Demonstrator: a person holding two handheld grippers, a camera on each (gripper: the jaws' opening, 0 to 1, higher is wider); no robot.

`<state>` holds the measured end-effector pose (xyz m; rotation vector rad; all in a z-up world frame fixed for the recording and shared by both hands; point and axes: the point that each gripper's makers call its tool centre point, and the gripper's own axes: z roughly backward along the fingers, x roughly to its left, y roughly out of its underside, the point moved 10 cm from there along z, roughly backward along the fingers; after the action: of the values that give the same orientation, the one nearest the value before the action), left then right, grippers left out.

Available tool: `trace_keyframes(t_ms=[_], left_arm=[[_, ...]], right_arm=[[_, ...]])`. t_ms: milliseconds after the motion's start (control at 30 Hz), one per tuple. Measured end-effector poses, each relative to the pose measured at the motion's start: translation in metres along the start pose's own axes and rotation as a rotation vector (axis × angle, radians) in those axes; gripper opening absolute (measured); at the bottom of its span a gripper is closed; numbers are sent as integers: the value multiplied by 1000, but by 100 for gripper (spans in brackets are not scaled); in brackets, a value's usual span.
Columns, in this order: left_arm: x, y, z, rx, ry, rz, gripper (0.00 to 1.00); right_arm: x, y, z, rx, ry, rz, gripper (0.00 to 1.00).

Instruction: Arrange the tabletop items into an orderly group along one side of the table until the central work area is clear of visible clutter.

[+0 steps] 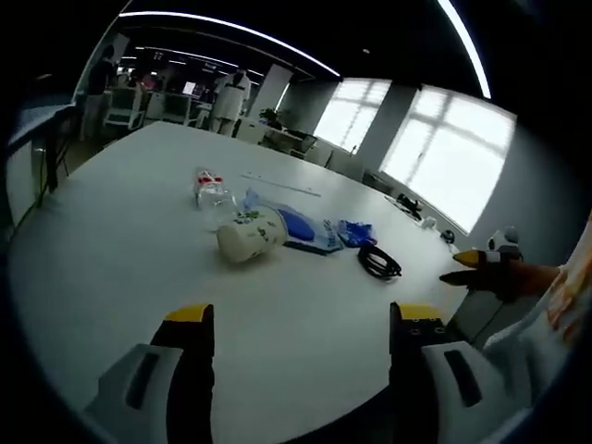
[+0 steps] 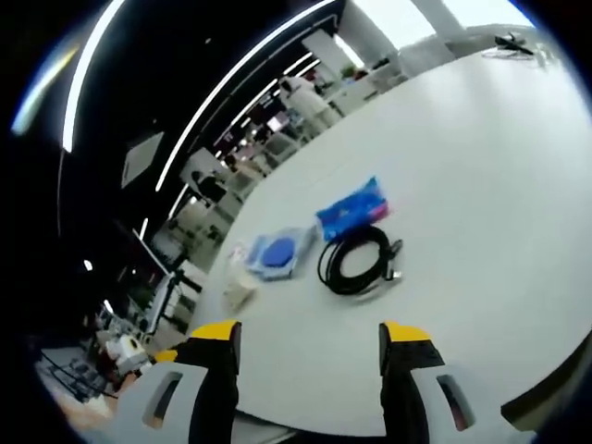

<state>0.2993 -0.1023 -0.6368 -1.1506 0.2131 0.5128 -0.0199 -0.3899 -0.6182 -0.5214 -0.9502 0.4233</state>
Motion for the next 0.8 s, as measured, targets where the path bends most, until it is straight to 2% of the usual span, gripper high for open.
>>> trace_keyframes(t_ms=[233,533,600,800], left_arm=[[5,1,2,13,-55,12,77],[3,2,4,40,-92,15,77],[0,-2,2,58,-97,-6,77],[-3,-19,-3,59,-96,-44,76]], right_arm=[[-10,-2,-3,22,-13,-20,60],[-26,-3,-3,22,-7,-63,58],[-29,-4,-5,19,-12,-72,57],[-31,-3,-14,37,-23,-89,56]])
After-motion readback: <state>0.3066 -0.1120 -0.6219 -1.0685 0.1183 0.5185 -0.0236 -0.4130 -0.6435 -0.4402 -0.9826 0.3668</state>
